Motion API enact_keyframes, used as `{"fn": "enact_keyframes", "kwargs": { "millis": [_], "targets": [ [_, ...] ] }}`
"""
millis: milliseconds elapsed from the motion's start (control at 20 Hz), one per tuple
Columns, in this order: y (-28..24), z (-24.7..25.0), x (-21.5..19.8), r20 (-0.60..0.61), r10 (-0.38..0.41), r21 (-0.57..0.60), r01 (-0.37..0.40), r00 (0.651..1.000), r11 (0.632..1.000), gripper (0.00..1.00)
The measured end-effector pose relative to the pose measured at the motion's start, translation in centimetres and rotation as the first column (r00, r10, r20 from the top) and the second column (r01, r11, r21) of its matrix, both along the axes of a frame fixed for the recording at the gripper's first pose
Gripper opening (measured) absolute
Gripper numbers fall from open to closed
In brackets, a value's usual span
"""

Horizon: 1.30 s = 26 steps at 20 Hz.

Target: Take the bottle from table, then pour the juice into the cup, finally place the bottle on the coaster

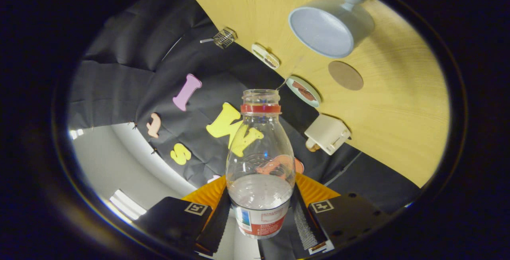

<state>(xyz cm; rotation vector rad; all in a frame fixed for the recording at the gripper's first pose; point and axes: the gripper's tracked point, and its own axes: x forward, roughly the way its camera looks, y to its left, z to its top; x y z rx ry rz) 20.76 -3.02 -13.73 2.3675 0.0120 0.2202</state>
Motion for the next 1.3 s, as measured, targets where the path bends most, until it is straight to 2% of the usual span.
{"fn": "enact_keyframes", "kwargs": {
  "millis": [150,400,550,650,750,800,950,1100,1200,1250,1300],
  "targets": [
    [-0.7,-0.2,-0.2,-0.008,-0.005,0.024,0.005,1.0,1.0,0.78],
    [0.0,-0.4,-0.2,-0.001,0.035,-0.002,-0.035,0.999,0.999,0.78],
    [0.2,-1.3,-0.5,-0.017,0.02,0.006,-0.02,1.0,1.0,0.78],
    [1.0,-1.7,-0.5,-0.026,0.019,-0.077,-0.021,0.999,0.997,0.78],
    [2.7,-2.9,-0.8,-0.063,0.043,-0.24,-0.057,0.997,0.969,0.78],
    [3.4,-3.2,-0.9,-0.076,0.058,-0.322,-0.079,0.995,0.944,0.78],
    [3.6,-4.4,-0.9,-0.106,0.064,-0.471,-0.106,0.992,0.875,0.79],
    [3.8,-6.2,-1.2,-0.167,0.066,-0.632,-0.158,0.984,0.759,0.79],
    [3.2,-6.8,-1.4,-0.186,0.046,-0.73,-0.169,0.981,0.662,0.79],
    [3.0,-6.6,-1.6,-0.188,0.033,-0.786,-0.171,0.982,0.595,0.79],
    [2.9,-6.3,-1.6,-0.194,0.026,-0.843,-0.18,0.981,0.507,0.79]
  ]
}}
